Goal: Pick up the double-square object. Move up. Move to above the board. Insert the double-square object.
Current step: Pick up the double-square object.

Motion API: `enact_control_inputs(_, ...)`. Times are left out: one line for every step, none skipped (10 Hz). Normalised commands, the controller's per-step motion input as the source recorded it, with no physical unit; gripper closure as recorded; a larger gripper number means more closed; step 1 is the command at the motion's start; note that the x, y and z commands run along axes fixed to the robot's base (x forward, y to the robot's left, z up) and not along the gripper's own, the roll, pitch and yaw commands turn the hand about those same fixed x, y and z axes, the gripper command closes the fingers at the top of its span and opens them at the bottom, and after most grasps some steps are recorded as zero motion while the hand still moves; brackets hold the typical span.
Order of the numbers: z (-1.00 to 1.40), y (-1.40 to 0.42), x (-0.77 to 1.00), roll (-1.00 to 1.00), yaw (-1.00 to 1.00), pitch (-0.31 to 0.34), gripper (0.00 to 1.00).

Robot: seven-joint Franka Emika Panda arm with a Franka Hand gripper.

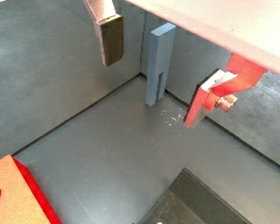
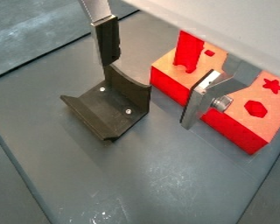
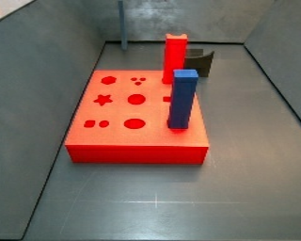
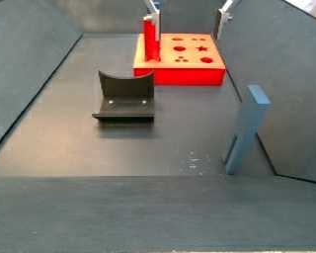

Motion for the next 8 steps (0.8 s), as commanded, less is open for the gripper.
enact_control_inputs(-0.04, 0.05, -0.14, 0.03, -0.10, -0.011, 0.00)
enact_control_inputs(-0.12, 0.39, -0.53, 0.02, -0.44, -0.044, 0.00)
enact_control_inputs(-0.05, 0.45, -0.69, 0.00, -0.34, -0.047, 0.00)
enact_control_inputs(-0.02, 0.45, -0.77, 0.00, -0.30, -0.063, 0.00)
enact_control_inputs(0.00, 0.46, -0.82, 0.00, -0.26, -0.069, 0.00)
enact_control_inputs(-0.04, 0.54, -0.73, -0.02, -0.18, -0.083, 0.00)
enact_control_inputs(-0.15, 0.65, -0.58, -0.01, 0.00, -0.127, 0.00)
enact_control_inputs(-0.22, 0.58, -0.14, -0.01, 0.14, -0.140, 0.00)
